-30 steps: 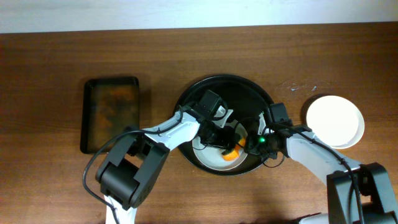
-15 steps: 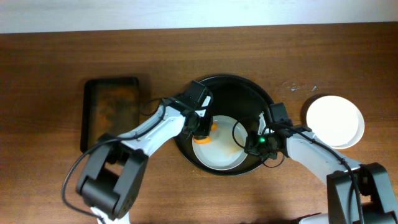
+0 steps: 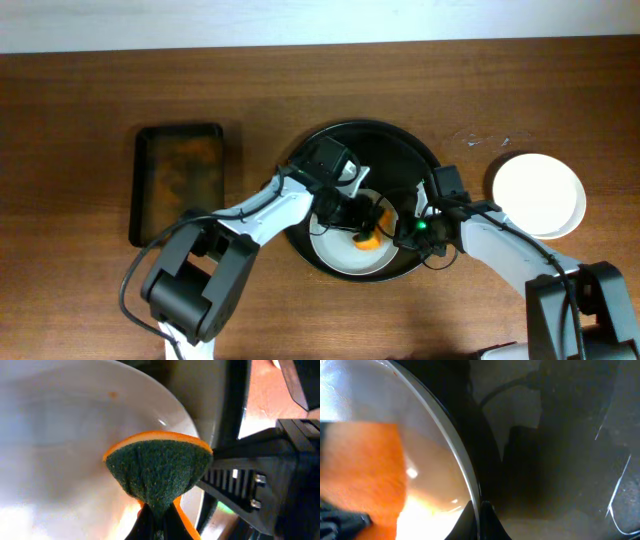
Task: Clean dirty plates on tray and stack at the side
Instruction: 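Scrub the last plate with the sponge in the left gripper, then stack the last plate on the right pile with the right gripper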
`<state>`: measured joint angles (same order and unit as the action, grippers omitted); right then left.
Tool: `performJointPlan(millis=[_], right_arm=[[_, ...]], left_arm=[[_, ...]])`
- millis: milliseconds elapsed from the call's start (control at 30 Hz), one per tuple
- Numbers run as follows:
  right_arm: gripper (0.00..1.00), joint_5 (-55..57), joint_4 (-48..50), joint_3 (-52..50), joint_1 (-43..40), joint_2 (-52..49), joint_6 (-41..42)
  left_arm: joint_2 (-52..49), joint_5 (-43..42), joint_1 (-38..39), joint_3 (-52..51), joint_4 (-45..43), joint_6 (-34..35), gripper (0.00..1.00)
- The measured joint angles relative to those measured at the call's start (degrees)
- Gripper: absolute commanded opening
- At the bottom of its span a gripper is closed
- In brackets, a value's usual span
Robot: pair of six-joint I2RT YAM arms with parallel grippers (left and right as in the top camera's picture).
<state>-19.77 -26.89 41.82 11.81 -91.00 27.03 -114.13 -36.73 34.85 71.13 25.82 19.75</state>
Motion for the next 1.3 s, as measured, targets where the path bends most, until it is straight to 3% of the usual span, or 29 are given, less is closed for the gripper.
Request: performJointPlan(millis=[167,333,467,633,767,900,1067,1167,1300], right_arm=[[0.04,0.0,0.0,0.0,0.0,0.0,0.0],[0.04,0.0,-0.1,0.0,0.0,0.0,0.1],[0.04,0.0,-0.2,0.0,0.0,0.0,0.2],[0.04,0.1,-0.3,0.0,0.0,0.0,0.2],[0.04,0.8,-0.2,0.1,0.1,0.0,0.0],[0.04,5.9,2.8,0.3,0.3,0.3,-0.6],[0.04,8.5,3.4,0.5,0.3,0.3,-0.7],[0.04,13.8,-3.5,4.2,0.4,1.6,-2.3],[0.04,26.2,-14.5,18.4,0.3,9.7,-10.2]], left_arm=[[-2.8,-0.7,2.0,0.0,-3.2,1.3,0.01],[-2.8,7.1,2.2,-0.1,-9.6,1.8,0.01],[-2.8,12.2,1.8,-0.1,-9.5,2.0,0.00],[0.2,15.2,-5.6,-0.1,-3.6,1.7,0.00],[12.7,19.9,-7.6,-0.3,3.7,1.0,0.01],[20.3,31.6,-7.7,-0.2,13.7,0.8,0.01],[20.8,34.4,-8.6,-0.2,14.3,0.8,0.01],[20.8,34.7,-8.6,-0.2,14.6,0.8,0.00],[20.8,36.0,-8.6,-0.2,14.7,0.8,0.00]])
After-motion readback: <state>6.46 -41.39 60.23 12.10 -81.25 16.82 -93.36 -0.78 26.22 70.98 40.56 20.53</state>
